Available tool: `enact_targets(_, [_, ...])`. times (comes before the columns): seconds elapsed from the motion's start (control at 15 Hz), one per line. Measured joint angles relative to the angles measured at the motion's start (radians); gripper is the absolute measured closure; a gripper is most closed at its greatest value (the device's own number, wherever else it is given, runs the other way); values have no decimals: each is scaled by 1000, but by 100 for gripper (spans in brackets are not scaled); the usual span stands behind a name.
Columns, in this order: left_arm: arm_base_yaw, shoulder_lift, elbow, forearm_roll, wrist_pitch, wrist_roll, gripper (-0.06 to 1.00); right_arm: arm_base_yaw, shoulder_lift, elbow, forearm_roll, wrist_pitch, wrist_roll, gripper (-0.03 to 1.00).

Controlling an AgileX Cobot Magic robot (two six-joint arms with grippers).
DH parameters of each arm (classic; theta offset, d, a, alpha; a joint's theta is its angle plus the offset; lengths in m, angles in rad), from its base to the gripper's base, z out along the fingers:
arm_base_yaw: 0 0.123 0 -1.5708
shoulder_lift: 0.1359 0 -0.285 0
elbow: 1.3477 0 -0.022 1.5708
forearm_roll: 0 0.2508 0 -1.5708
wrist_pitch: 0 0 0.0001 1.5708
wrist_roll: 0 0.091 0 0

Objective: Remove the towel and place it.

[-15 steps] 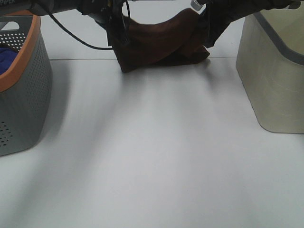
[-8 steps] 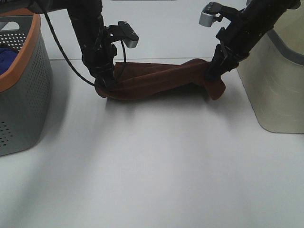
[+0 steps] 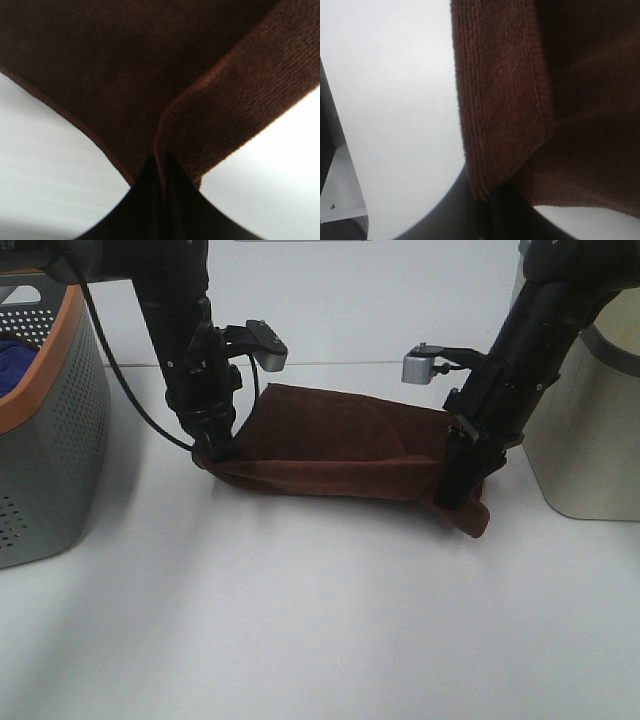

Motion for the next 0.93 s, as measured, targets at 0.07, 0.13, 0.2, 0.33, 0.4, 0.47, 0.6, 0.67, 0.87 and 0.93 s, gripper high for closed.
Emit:
enact_targets(0.07, [0, -33, 38, 4, 0, 21, 94, 22, 0, 2, -12, 0, 13, 94])
enact_targets(0.13, [0, -68, 83, 8, 0, 46, 94, 39, 0, 3, -24, 0, 34, 94])
enact_targets(0.2, [0, -89, 125, 10, 0, 65, 94, 51, 0, 5, -28, 0, 50, 94])
enact_targets(0.33, [0, -96, 212, 16, 0, 99, 94, 67, 0, 6, -66, 2, 91, 94])
enact_targets(0.4, [0, -96, 246, 16, 1, 113, 94, 72, 0, 6, -84, 2, 117, 94])
enact_targets(0.47, [0, -96, 266, 16, 1, 123, 94, 78, 0, 6, -86, 2, 138, 94])
enact_targets(0.6, [0, -96, 285, 16, 0, 130, 94, 94, 0, 13, -92, 2, 169, 94])
enact_targets(0.67, [0, -97, 286, 16, -1, 130, 94, 98, 0, 30, -92, 2, 178, 94])
enact_targets(0.87, [0, -97, 286, 15, -1, 131, 94, 98, 0, 109, -82, 1, 196, 94])
enact_targets(0.93, [0, -97, 286, 13, -1, 131, 94, 98, 0, 123, -72, 1, 197, 94])
